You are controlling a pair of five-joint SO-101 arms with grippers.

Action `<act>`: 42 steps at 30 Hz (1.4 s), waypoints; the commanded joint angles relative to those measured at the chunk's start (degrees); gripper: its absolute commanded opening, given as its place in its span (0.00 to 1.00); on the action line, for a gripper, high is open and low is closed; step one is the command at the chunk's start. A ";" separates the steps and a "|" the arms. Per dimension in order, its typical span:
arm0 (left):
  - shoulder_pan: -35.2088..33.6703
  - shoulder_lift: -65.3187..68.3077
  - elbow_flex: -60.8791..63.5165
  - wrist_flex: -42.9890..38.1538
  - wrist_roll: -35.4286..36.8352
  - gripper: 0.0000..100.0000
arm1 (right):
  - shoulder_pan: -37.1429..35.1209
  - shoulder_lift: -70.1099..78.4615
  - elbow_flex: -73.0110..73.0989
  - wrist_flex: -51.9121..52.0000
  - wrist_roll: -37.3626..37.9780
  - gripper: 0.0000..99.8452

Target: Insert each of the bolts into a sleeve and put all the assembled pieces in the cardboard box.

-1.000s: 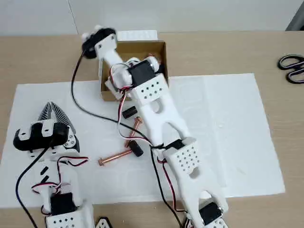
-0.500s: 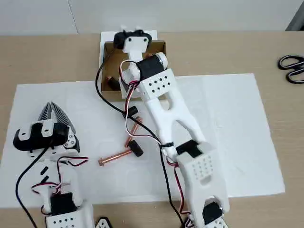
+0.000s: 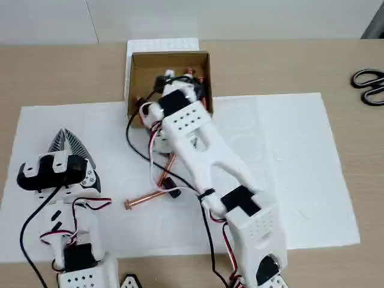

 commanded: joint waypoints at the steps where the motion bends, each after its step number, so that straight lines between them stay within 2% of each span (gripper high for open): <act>1: -0.26 -0.62 -0.48 0.26 0.26 0.01 | -2.95 1.10 0.09 -1.10 -0.88 0.12; 15: -0.18 -0.62 -0.48 0.26 0.26 0.01 | -2.86 5.93 0.00 -2.86 -0.88 0.12; 21: 0.09 -0.62 -0.48 0.26 0.26 0.01 | -2.95 5.23 0.00 0.04 -0.26 0.12; 29: 0.09 -0.62 -0.48 0.26 0.26 0.01 | -4.88 -8.92 1.32 0.48 18.02 0.12; 35: 0.18 -0.62 -0.48 0.26 0.26 0.01 | -5.49 -13.41 10.37 0.48 30.77 0.12; 42: 0.18 -0.62 -0.48 0.26 0.26 0.01 | -5.76 -13.49 16.53 0.13 32.53 0.12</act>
